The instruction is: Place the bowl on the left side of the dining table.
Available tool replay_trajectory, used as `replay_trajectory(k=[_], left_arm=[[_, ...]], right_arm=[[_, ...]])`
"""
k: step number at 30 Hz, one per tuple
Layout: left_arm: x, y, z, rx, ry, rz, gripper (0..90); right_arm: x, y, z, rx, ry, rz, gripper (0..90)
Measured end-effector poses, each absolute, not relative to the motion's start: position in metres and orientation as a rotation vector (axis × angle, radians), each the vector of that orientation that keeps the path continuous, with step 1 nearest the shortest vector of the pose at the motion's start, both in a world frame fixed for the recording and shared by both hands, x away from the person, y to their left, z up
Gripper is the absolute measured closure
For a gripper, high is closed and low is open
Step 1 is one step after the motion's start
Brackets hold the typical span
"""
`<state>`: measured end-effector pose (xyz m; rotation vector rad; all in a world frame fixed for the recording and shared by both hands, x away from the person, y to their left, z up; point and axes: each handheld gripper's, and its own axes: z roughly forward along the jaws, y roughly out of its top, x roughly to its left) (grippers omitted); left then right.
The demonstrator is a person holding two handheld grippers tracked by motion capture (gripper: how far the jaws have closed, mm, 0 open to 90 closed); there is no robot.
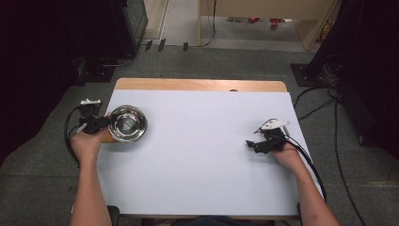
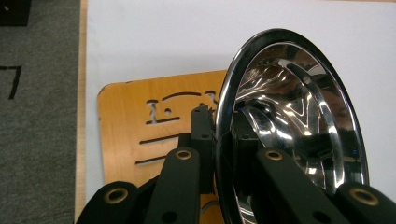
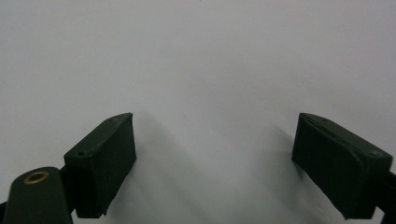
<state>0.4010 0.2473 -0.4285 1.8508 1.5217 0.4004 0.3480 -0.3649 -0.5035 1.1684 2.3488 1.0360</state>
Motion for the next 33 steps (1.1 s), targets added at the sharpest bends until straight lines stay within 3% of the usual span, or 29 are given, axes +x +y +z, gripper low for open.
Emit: replay_trajectory(k=[33], left_arm=[[0.413, 0.273, -0.456, 1.786, 1.664, 0.34, 81.1]], right_arm=[[0.348, -0.365, -0.504, 1.167, 2.346, 1.036, 13.0]])
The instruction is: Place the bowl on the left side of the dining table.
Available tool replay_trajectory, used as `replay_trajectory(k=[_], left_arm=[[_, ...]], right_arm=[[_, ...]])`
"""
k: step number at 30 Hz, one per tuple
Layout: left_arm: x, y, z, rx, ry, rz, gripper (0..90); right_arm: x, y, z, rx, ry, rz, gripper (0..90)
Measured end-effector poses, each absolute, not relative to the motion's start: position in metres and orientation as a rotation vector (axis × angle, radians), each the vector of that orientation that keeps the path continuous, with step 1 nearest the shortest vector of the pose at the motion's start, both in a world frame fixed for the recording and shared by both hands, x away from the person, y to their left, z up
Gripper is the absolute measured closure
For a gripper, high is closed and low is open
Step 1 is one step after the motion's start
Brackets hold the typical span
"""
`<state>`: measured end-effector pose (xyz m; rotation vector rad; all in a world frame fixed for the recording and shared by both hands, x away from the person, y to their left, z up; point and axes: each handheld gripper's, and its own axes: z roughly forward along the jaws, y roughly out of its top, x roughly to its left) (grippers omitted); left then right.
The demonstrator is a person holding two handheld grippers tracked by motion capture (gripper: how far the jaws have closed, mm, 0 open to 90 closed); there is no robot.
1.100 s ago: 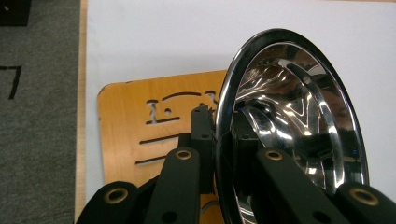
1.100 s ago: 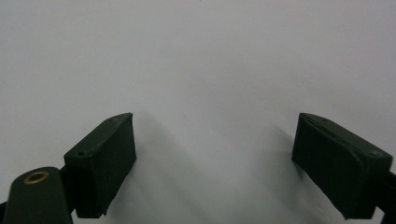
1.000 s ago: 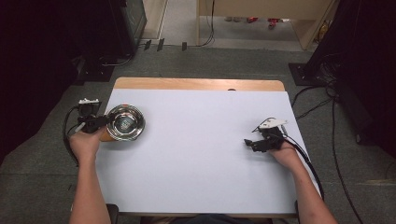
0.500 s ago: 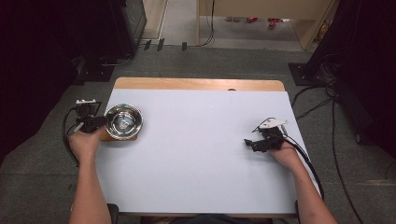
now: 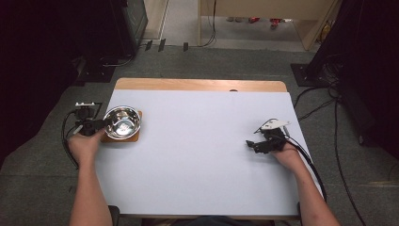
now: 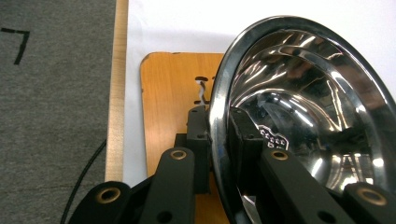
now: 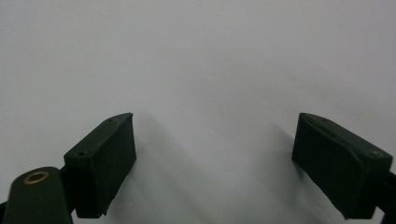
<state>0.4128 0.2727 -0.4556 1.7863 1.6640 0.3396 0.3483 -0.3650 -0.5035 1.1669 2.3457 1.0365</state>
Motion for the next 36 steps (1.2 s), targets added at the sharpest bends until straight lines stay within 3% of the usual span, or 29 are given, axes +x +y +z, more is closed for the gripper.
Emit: replay_trajectory(k=[25, 36], left_arm=[[0.4146, 0.2784, -0.4649, 1.803, 1.691, 0.315, 77.1], [0.4141, 0.2737, -0.4603, 1.823, 1.682, 0.327, 64.7]], right_arm=[[0.3482, -0.3651, -0.5035, 1.164, 2.347, 1.035, 13.0], [0.3483, -0.3651, -0.5035, 1.164, 2.347, 1.035, 12.9]])
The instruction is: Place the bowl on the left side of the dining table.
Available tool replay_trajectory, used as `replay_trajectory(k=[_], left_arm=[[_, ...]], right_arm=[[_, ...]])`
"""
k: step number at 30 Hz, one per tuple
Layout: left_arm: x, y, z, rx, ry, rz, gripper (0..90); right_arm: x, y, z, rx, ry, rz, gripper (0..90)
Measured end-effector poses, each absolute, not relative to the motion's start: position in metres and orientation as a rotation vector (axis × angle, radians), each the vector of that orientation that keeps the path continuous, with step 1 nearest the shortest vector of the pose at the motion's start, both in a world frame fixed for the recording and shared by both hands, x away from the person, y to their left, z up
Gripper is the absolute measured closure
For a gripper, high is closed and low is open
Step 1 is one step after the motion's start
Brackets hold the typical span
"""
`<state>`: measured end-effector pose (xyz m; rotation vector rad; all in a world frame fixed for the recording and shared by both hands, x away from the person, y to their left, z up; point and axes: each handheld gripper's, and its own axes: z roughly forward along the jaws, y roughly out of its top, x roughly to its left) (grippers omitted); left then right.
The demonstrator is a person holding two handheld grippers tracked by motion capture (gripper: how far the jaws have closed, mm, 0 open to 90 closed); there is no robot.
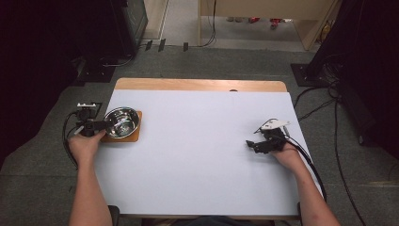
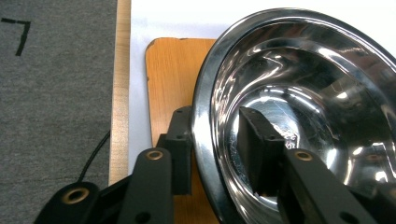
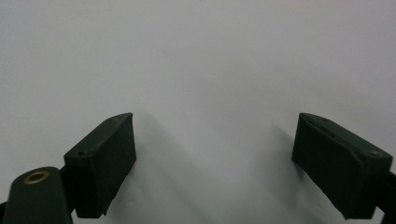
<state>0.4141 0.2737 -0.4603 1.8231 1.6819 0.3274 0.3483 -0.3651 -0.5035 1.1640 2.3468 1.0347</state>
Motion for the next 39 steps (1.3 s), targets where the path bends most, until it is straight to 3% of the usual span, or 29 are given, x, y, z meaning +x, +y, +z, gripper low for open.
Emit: replay_trajectory(k=[14, 30, 39], left_arm=[[0.41, 0.271, -0.446, 1.811, 1.643, 0.373, 45.8], [0.395, 0.271, -0.417, 1.794, 1.592, 0.456, 43.4], [0.393, 0.252, -0.405, 1.819, 1.52, 0.468, 41.5]], right_arm=[[0.348, -0.365, -0.504, 1.165, 2.347, 1.035, 13.0], [0.348, -0.365, -0.504, 1.163, 2.347, 1.035, 13.0], [0.348, -0.365, -0.503, 1.168, 2.349, 1.036, 13.0]])
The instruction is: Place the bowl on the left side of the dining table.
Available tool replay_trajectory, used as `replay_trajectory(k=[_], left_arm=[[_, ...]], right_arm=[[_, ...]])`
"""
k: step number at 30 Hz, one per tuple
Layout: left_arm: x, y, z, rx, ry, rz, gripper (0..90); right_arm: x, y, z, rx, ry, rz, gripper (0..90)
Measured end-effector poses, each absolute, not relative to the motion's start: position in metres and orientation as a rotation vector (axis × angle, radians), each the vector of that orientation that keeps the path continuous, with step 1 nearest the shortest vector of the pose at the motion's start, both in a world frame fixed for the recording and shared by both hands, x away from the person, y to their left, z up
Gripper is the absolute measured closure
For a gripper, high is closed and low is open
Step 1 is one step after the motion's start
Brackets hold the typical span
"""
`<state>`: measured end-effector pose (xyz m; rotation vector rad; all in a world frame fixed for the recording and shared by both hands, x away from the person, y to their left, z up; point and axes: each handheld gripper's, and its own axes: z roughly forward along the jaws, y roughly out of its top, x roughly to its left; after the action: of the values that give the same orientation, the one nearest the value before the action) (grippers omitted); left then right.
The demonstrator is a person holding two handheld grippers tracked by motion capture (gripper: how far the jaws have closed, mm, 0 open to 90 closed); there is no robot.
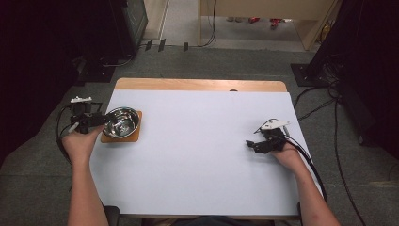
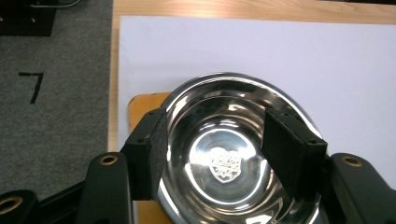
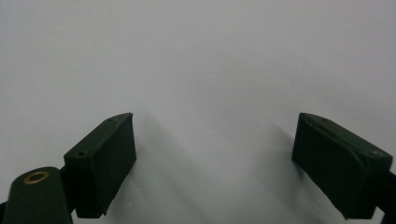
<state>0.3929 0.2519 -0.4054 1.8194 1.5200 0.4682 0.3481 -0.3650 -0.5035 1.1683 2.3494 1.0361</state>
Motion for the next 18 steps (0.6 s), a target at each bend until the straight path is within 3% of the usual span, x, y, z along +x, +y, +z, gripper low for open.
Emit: replay_trajectory(k=[18], left_arm=[[0.392, 0.204, -0.392, 1.891, 1.376, 0.446, 39.8]], right_arm=[[0.348, -0.365, -0.504, 1.164, 2.347, 1.034, 13.0]])
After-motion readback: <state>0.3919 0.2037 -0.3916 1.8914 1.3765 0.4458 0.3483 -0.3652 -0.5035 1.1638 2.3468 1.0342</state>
